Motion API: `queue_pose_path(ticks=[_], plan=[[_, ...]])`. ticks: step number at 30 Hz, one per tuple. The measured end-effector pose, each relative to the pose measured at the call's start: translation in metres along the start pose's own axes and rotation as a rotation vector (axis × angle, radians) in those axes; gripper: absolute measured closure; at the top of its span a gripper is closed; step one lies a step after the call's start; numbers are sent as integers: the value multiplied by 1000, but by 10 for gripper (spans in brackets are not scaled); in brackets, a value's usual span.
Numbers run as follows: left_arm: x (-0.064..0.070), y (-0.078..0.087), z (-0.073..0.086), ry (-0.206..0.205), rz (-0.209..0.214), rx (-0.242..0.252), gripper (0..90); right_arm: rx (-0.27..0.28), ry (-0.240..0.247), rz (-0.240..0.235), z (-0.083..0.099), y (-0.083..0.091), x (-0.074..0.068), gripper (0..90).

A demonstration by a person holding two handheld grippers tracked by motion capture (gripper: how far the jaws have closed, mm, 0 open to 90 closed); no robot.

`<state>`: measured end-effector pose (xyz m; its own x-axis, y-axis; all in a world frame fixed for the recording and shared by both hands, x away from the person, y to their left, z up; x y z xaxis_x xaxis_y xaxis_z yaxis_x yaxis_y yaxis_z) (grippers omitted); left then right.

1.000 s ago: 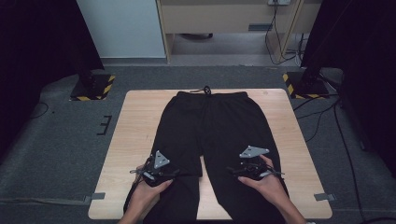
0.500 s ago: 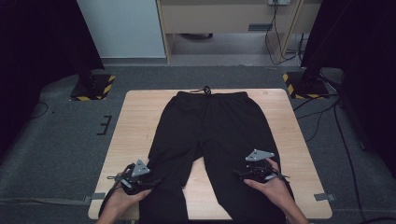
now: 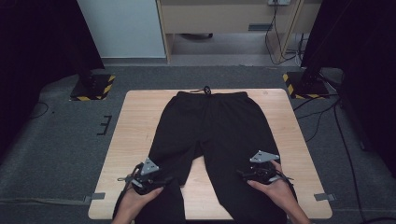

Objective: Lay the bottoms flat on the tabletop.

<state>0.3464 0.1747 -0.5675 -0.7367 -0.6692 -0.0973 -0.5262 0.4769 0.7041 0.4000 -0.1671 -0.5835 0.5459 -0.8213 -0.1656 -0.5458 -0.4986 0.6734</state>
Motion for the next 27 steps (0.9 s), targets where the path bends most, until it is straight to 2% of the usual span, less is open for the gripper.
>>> queue_pose_path(ticks=[5, 7, 8, 10, 12, 13, 16, 23, 27], plan=[[12, 12, 2, -15, 0, 35, 235, 0, 2, -3, 0, 0, 0, 225], [17, 14, 11, -22, 13, 10, 208, -1, 2, -4, 0, 0, 0, 225], [21, 13, 20, -30, 33, -24, 196, -1, 2, -4, 0, 0, 0, 225], [24, 13, 27, -89, 19, -16, 190, -1, 3, -4, 0, 0, 0, 224], [25, 15, 28, -96, 24, -23, 192, -1, 3, -4, 0, 0, 0, 224], [22, 15, 30, -108, 32, 0, 192, -1, 2, -3, 0, 0, 0, 224], [7, 14, 32, -118, 33, 15, 194, -1, 1, -2, 0, 0, 0, 224], [-55, 7, 35, -122, 31, 42, 209, -1, 3, -5, 0, 0, 0, 222], [-69, 1, 31, -144, 49, 46, 211, -2, 4, -6, 0, 0, 0, 221]])
Point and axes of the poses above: each handheld gripper's, and its own axes: y roughly backward along the jaws, z roughly out of its underside, x roughly to its right, the point moved 7 cm from there along -y, roughly forward along the jaws, and after that the axes turned 12 degrees about -y, right-handed, at the moved point
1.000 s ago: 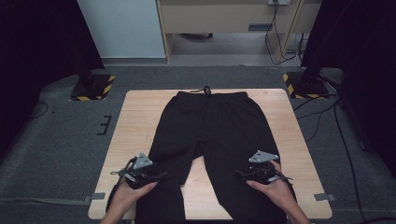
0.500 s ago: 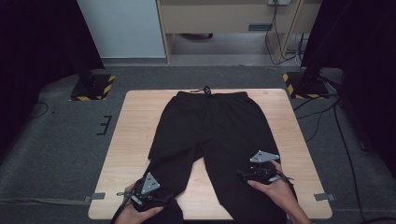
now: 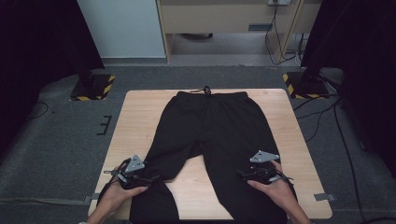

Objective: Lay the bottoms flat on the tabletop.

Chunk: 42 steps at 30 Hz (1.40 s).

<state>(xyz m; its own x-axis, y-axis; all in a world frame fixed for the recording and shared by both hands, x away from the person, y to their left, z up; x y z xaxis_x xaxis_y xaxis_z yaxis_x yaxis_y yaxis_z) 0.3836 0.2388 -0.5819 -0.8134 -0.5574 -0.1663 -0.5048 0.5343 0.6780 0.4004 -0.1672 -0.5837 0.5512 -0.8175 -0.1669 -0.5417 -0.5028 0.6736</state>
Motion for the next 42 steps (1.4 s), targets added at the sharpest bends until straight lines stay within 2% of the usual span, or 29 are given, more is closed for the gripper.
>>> queue_pose_path(ticks=[2, 4, 5, 6, 7, 9, 12, 14, 17, 19, 21, 22, 24, 27, 28, 30, 33, 36, 37, 39, 42], plan=[[-5, -1, -1, 22, -5, -14, 218, 0, 0, 0, 0, 0, 0, 221], [-3, 0, -3, 47, -12, -29, 237, 0, -1, 0, 0, 0, 0, 222], [1, 3, -6, 70, -20, -20, 244, 0, -1, -1, 0, 0, 0, 221], [5, 5, -8, 74, -25, -11, 229, 0, -1, -1, 0, 0, 0, 221], [13, 9, -10, 69, -44, -21, 216, 0, 0, 0, 0, 0, 0, 221], [26, 15, -10, 64, -45, -32, 161, 1, 0, 2, 0, 0, 0, 221], [45, 30, 0, 79, -72, -35, 114, 2, 0, 2, 0, 0, 0, 221], [53, 37, 10, 92, -100, -54, 80, 1, -1, 1, 0, 0, 0, 221], [56, 51, 20, 145, -147, -53, 54, -1, -1, 0, 0, 0, 0, 220], [54, 62, 29, 176, -205, -76, 53, -1, -1, 3, 0, 0, 0, 220], [55, 63, 41, 198, -206, -124, 62, -1, -2, 2, 0, 0, 0, 220], [57, 63, 45, 227, -188, -118, 87, -1, -2, 3, 0, 0, 0, 220], [59, 66, 47, 223, -178, -112, 97, 0, -3, 1, 0, 0, 0, 219], [70, 68, 42, 192, -148, -97, 204, -3, -1, 1, 0, 0, 0, 219], [73, 69, 41, 187, -137, -96, 268, 0, -2, 3, 0, 0, 0, 219], [78, 68, 38, 175, -125, -92, 316, 1, -2, 3, 0, 0, 0, 218], [80, 68, 36, 161, -112, -89, 425, 0, -2, 3, 0, 0, 0, 218], [80, 70, 34, 141, -85, -97, 660, -1, -2, 2, 0, 0, 0, 218], [79, 70, 34, 137, -80, -101, 748, 0, -2, 3, 0, 0, 0, 218], [73, 70, 34, 138, -61, -113, 841, 1, -2, 4, 0, 0, 0, 217], [52, 69, 37, 98, -95, -148, 875, -1, -2, 4, 0, 0, 0, 216]])
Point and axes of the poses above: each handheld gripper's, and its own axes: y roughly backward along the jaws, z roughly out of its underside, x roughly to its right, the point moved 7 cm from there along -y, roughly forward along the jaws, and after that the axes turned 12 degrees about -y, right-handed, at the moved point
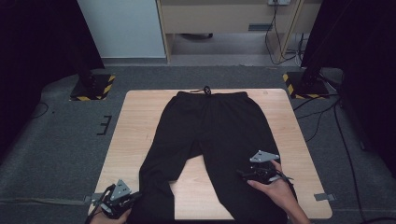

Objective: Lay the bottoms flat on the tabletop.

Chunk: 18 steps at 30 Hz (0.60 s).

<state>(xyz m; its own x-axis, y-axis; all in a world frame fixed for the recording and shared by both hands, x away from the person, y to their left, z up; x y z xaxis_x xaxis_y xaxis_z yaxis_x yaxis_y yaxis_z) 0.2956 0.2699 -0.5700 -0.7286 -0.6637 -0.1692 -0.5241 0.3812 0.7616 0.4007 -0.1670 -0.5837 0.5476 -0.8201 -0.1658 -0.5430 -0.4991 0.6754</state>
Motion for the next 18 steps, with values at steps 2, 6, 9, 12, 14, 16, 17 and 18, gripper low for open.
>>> queue_pose_path(ticks=[2, 6, 9, 12, 14, 16, 17, 18], plan=[[-19, -1, 1, -4, -17, -10, 878, 0, 0, 0, 0, 0, 0, 216], [-57, 3, 1, -53, -80, -23, 878, 0, 0, 0, 0, 0, 0, 216], [-79, 6, 5, -50, -57, -17, 878, 0, -1, 0, 0, 0, 0, 216], [-67, 7, 6, -69, 113, 13, 858, 0, -1, 0, 0, 0, 0, 216], [-59, 8, 0, -66, 124, 39, 700, -1, 0, -3, 0, 0, 0, 216], [-60, 11, -14, 16, 88, 115, 466, -1, 0, -2, 0, 0, 0, 216], [-59, 14, -27, 50, 61, 188, 431, 0, 0, -2, 0, 0, 0, 216], [-58, 14, -34, 64, 51, 218, 438, -1, 0, -2, 0, 0, 0, 216]])
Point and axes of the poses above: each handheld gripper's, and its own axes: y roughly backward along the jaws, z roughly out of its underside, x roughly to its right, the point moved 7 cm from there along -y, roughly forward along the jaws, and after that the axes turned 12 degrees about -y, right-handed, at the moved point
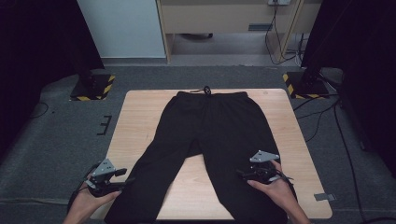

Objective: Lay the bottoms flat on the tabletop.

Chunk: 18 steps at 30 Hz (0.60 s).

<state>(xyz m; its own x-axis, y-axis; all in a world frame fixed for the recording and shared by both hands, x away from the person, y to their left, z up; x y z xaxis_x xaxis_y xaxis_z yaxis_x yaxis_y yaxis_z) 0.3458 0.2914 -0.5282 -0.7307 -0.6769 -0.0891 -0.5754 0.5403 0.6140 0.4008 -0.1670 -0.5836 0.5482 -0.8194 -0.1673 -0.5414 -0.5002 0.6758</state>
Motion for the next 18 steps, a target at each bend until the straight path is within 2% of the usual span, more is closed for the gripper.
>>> queue_pose_path(ticks=[1, 3, 5, 7, 8, 9, 11, 13, 17, 18], plan=[[4, -6, -8, 3, -2, 14, 449, 0, 0, 0, 0, 0, 0, 215], [18, -29, -19, -50, -10, -19, 457, 1, -1, 3, 0, 0, 0, 214], [32, -55, -22, -68, 3, -53, 448, 1, -1, 4, 0, 0, 0, 214], [42, -76, -21, -58, 24, -83, 450, 2, 0, 4, 0, 0, 0, 213], [46, -86, -19, -50, 24, -106, 453, 2, -1, 4, 0, 0, 0, 212], [52, -94, -17, -49, 4, -92, 468, 3, -2, 5, 1, 1, 0, 212], [57, -96, -19, -41, -5, -84, 466, 1, 3, 5, 1, 1, 0, 211], [74, -95, -20, -80, 20, -91, 478, 0, 4, 1, 2, 2, 1, 210], [117, -90, -22, -134, 99, -89, 465, 0, 1, 4, 4, 5, 4, 207], [128, -89, -23, -130, 130, -89, 465, 1, 0, 8, 5, 6, 5, 207]])
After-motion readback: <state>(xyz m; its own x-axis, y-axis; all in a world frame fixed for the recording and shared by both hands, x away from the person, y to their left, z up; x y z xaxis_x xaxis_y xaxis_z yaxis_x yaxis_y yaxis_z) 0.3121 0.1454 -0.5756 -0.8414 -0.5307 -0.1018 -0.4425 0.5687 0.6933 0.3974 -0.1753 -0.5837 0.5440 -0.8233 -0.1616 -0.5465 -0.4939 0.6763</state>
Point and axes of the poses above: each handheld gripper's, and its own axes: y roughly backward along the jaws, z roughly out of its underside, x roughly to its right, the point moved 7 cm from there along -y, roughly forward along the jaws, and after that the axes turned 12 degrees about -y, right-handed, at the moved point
